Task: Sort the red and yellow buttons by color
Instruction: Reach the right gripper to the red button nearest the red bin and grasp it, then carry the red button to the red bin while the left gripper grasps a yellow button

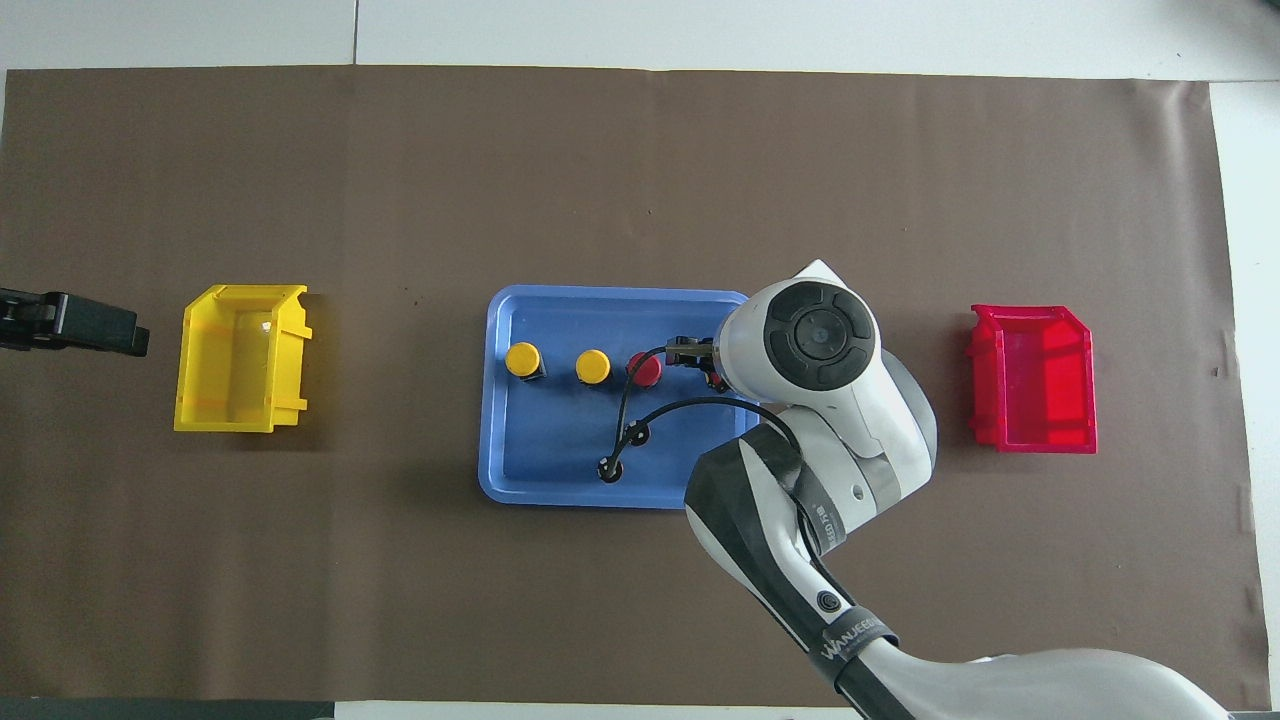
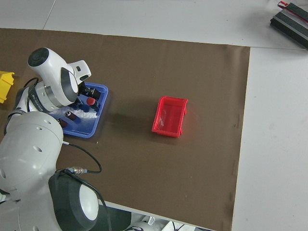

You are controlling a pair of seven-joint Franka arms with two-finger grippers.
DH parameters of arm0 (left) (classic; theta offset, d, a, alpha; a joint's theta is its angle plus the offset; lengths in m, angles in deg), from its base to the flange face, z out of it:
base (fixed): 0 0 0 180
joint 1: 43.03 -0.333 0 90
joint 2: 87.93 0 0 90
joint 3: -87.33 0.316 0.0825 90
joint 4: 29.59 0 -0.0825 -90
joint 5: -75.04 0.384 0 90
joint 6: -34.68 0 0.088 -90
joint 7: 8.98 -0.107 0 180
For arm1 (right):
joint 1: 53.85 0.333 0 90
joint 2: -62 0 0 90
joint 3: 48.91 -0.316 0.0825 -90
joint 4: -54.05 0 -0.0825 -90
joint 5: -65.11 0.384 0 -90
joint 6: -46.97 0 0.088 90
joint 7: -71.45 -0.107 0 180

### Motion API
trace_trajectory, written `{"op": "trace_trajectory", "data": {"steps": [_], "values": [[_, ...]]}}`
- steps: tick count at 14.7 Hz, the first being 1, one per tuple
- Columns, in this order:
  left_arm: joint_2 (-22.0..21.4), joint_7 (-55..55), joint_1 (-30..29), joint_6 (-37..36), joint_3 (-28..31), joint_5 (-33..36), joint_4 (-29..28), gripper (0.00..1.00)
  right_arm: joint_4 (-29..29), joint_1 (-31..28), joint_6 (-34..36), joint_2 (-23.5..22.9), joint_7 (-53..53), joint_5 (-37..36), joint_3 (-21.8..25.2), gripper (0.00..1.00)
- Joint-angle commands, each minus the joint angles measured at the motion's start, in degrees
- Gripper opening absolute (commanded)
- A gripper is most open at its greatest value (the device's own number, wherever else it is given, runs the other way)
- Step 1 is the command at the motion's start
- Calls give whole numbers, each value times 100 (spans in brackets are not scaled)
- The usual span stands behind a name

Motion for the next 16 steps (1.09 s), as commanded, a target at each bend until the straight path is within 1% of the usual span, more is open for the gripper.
{"op": "trace_trajectory", "data": {"steps": [1, 2, 4, 6, 9, 11, 13, 15, 16], "values": [[-254, -29, -46, 5, -20, 86, -352, 100, -94, -6, -180, 23, 57, -71, 20, 86], [-280, -29, -46, 14, -20, 85, -413, 100, -164, 2, -224, 32, 57, -71, 20, 82], [-316, -55, -54, 14, -28, 86, -449, 100, -235, 3, -224, 58, 162, -79, 20, 76], [-403, -20, -46, 57, -28, 85, -615, 100, -297, -6, -233, 67, 277, -88, 20, 72], [-544, 15, -2, 522, -28, 94, -1019, 100, -306, -6, -233, 76, 286, -88, 20, 64], [-553, 76, 7, 594, -37, 94, -1073, 100, -323, 2, -233, 76, 286, -80, 20, 58], [-544, 85, 25, 690, -46, 94, -1091, 100, -332, 3, -233, 76, 286, -80, 20, 48], [-536, 77, 25, 699, -46, 94, -1082, 100, -341, 11, -242, 85, 277, -88, 20, 41], [-536, 85, 25, 708, -46, 94, -1091, 100, -341, 11, -233, 85, 286, -88, 20, 34]]}}
